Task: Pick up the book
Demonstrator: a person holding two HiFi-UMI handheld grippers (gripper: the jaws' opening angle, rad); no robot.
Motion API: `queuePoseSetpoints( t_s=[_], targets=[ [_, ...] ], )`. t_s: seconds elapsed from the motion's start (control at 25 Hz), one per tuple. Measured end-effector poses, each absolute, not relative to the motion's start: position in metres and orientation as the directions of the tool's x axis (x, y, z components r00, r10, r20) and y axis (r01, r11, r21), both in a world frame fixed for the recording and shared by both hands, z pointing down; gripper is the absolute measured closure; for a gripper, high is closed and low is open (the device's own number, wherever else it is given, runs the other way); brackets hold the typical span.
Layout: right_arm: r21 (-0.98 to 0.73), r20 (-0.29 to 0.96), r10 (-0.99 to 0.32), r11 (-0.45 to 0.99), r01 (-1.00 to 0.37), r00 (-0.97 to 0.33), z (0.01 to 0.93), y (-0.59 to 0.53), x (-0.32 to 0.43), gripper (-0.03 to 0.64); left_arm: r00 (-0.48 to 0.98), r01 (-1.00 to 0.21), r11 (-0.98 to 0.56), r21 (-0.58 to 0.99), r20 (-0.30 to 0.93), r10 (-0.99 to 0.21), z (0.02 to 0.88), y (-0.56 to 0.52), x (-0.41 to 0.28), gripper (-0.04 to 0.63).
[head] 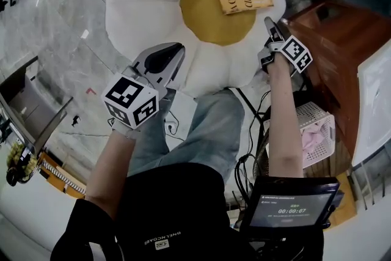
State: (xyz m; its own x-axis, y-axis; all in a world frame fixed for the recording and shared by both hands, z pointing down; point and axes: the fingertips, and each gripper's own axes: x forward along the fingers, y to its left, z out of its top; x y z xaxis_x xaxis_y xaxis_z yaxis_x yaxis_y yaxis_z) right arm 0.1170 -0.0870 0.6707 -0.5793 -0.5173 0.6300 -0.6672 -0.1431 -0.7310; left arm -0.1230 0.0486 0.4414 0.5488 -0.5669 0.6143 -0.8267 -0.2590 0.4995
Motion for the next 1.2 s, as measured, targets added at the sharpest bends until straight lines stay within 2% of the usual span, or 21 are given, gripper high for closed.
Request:
queuePoseSetpoints(
  t_s=[0.68,1.2],
  targets=[
    [-0.789,0.602,-0.527,-0.279,-0.547,-0.600,0.783,-0.119,0.136,0.370,0.532,-0.826,-0.183,0.532,0.631,-0.565,0.534,0.044,-0.127,0.580],
    [-0.801,0.593,-0.501,-0.292,-0.522,-0.631,0.861,-0.143,0.134,0.367,0.527,-0.826,-0.145,0.544,0.656,-0.541,0.605,0.047,-0.131,0.580]
  ],
)
